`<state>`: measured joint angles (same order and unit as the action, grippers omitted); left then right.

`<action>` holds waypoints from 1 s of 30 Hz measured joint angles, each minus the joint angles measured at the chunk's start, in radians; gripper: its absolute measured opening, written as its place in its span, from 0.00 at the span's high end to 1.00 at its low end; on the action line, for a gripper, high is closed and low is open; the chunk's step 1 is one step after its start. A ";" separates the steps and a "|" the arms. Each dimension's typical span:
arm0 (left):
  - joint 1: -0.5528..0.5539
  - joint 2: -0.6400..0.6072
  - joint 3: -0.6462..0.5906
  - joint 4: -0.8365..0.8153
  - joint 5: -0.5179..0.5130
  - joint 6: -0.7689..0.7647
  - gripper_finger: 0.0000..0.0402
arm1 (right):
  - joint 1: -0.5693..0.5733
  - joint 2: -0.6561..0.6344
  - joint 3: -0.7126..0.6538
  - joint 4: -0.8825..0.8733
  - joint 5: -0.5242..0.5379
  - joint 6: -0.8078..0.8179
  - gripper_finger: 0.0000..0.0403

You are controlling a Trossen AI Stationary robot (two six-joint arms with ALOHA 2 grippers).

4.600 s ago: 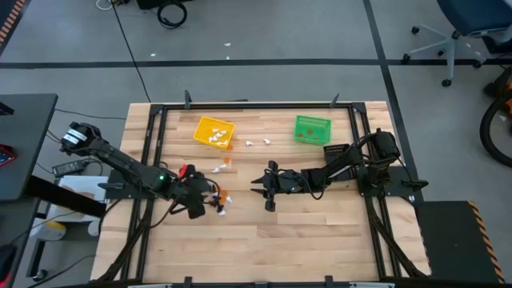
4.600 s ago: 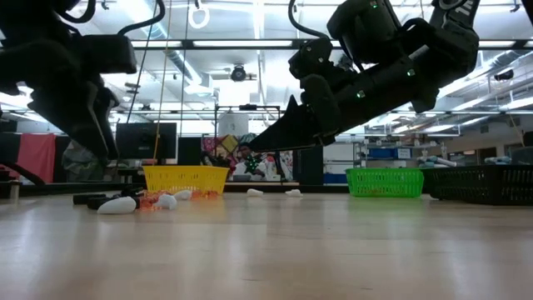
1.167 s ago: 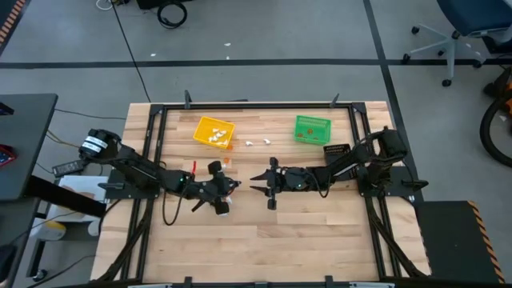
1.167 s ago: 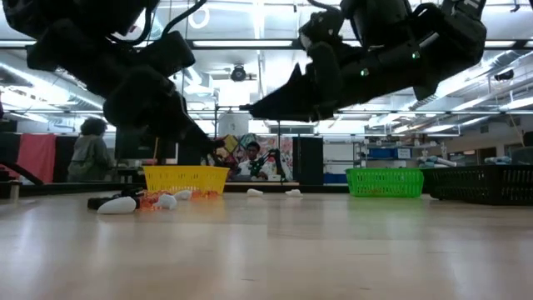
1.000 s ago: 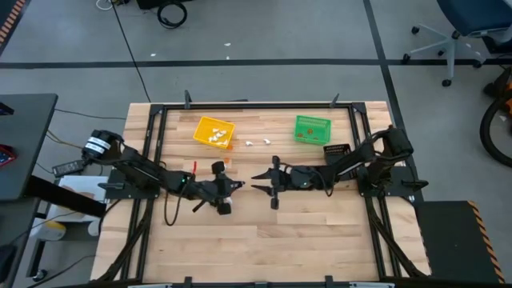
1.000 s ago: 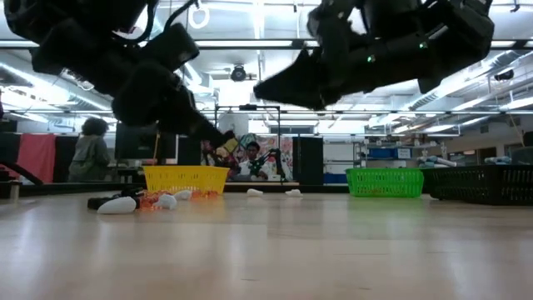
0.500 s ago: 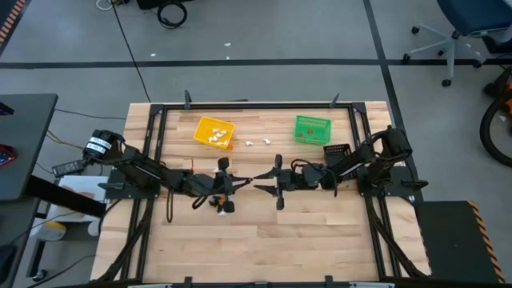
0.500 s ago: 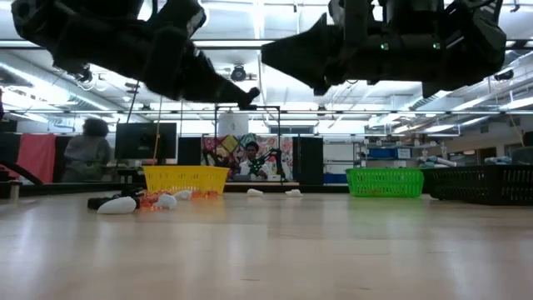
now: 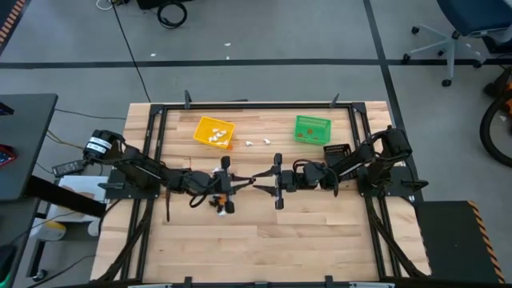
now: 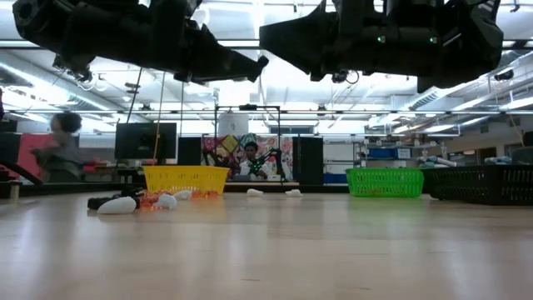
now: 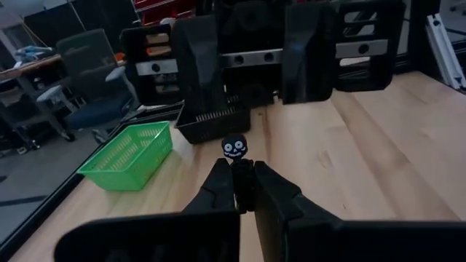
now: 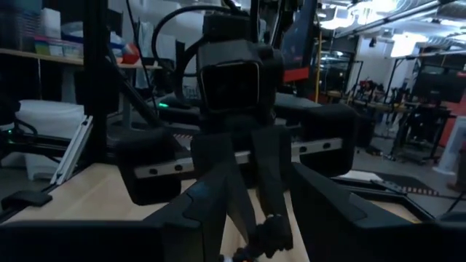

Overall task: Sort Halloween decoration
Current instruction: Put the black skeleton toy into the black bin

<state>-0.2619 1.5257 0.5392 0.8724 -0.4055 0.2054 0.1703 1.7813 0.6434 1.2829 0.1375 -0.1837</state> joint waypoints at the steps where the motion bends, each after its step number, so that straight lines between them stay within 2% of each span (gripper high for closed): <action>1: 0.000 0.000 0.000 0.001 0.000 0.000 0.97 | 0.000 0.000 0.000 0.002 0.000 0.000 0.63; 23: -0.002 0.000 0.000 0.119 0.065 0.080 0.97 | -0.001 0.000 0.000 0.018 0.003 -0.001 0.63; 30: -0.002 0.000 0.000 0.120 0.069 0.098 0.97 | -0.001 0.000 0.000 0.018 0.023 -0.003 0.69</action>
<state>-0.2638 1.5253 0.5392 0.9928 -0.3363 0.3031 0.1692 1.7813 0.6437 1.3006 0.1609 -0.1870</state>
